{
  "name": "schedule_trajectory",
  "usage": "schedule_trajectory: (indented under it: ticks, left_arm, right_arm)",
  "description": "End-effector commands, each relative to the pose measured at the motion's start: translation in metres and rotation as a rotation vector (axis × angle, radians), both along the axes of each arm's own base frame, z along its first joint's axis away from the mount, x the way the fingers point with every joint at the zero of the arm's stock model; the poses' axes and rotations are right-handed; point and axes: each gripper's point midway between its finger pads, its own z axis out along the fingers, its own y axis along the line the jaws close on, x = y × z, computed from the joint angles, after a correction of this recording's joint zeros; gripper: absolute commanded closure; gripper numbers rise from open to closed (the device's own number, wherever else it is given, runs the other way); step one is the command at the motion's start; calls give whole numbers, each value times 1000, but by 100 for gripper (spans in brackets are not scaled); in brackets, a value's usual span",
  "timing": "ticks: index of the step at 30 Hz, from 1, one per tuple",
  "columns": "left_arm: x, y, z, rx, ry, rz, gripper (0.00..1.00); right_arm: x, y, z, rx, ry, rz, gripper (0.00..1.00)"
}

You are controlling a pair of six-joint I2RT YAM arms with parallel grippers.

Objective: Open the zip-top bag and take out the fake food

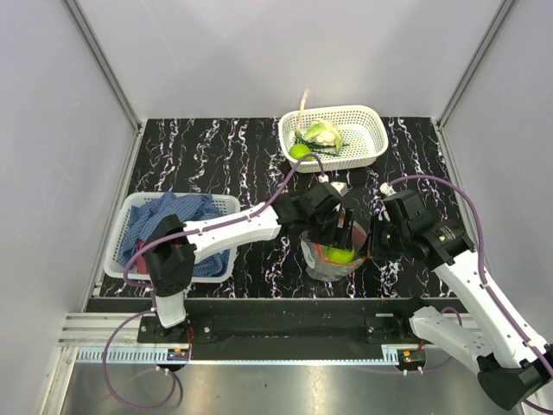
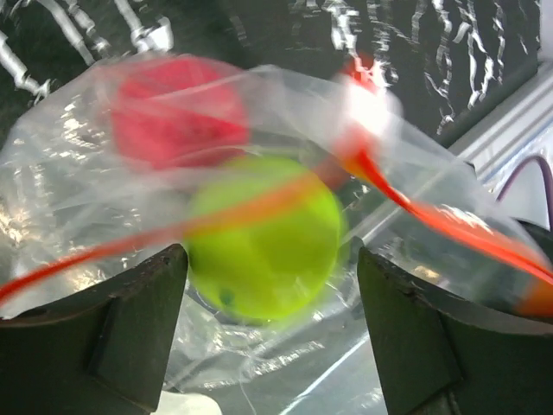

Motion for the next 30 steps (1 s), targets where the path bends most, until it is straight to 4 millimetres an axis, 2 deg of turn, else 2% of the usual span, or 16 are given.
schedule_trajectory:
  ticks: [1,3,5,8,12,20,25,28,30]
  left_arm:
    - [5,-11,34,-7,-167,-57,14]
    - [3,-12,38,19,-203,-72,10]
    - [-3,-13,38,38,-222,-102,10]
    - [-6,-15,42,48,-254,-116,16]
    - [-3,-17,40,58,-272,-111,17]
    - [11,-27,14,124,-313,-134,20]
    - [0,-31,-7,127,-234,-168,16]
    - [-2,-26,-13,138,-217,-155,17]
    - [-3,-26,-12,136,-223,-158,27]
  right_arm:
    - [2,6,5,32,-12,16,100]
    - [2,6,5,35,-14,20,100]
    - [2,7,5,39,-12,23,100]
    - [1,8,6,41,-15,27,100]
    - [0,8,5,46,-12,27,100]
    - [-1,9,7,58,-14,33,100]
    - [-2,9,10,61,-23,34,100]
    - [-3,9,13,66,-34,34,100]
    - [-3,8,13,66,-40,32,100]
